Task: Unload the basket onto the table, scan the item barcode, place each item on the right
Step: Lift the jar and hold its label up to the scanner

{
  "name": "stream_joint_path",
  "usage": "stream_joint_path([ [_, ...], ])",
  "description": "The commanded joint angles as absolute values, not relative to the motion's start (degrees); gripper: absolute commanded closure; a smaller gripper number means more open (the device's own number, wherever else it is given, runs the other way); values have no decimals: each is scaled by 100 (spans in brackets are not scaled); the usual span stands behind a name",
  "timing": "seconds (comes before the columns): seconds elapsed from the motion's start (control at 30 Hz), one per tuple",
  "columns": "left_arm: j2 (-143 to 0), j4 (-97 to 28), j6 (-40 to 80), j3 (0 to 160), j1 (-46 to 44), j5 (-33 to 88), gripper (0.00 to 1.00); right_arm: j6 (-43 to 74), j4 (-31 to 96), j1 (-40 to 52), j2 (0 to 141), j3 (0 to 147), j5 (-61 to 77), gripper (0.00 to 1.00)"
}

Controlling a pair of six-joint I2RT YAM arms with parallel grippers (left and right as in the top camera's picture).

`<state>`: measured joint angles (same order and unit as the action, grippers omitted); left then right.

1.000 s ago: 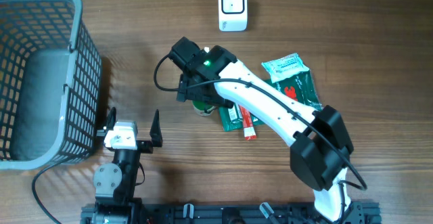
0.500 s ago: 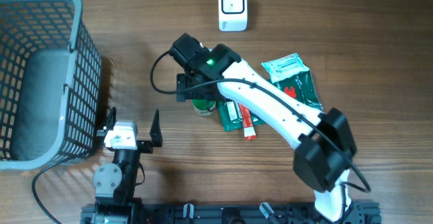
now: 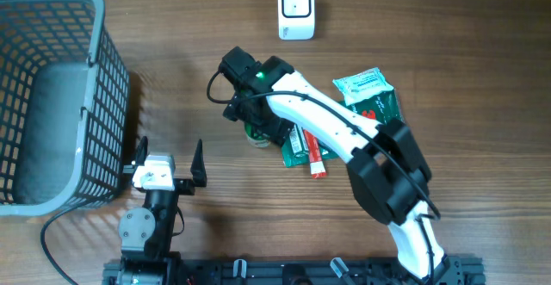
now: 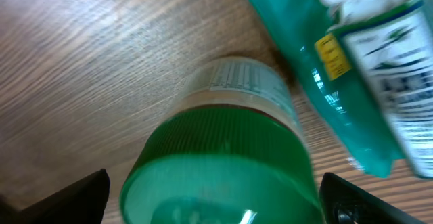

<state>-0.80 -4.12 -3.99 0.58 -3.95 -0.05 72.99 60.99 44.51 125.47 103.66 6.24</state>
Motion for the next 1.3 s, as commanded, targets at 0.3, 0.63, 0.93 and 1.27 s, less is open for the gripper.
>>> stream_joint_path([
  [0.3,-27,-429,-366,32,-373,84,0,8204,6045,4379,13439,10451,869,26],
  [0.63,-27,-429,-366,32,-373,84,0,5660,6029,4348,13303,10460,1483,43],
  [0.93,-27,-429,-366,32,-375,84,0,2906,7179,4073,12685,10460,2534,43],
  [1.27,-27,-429,-366,32,-373,84,0,2095,8259,4064,12057,10460,2534,43],
])
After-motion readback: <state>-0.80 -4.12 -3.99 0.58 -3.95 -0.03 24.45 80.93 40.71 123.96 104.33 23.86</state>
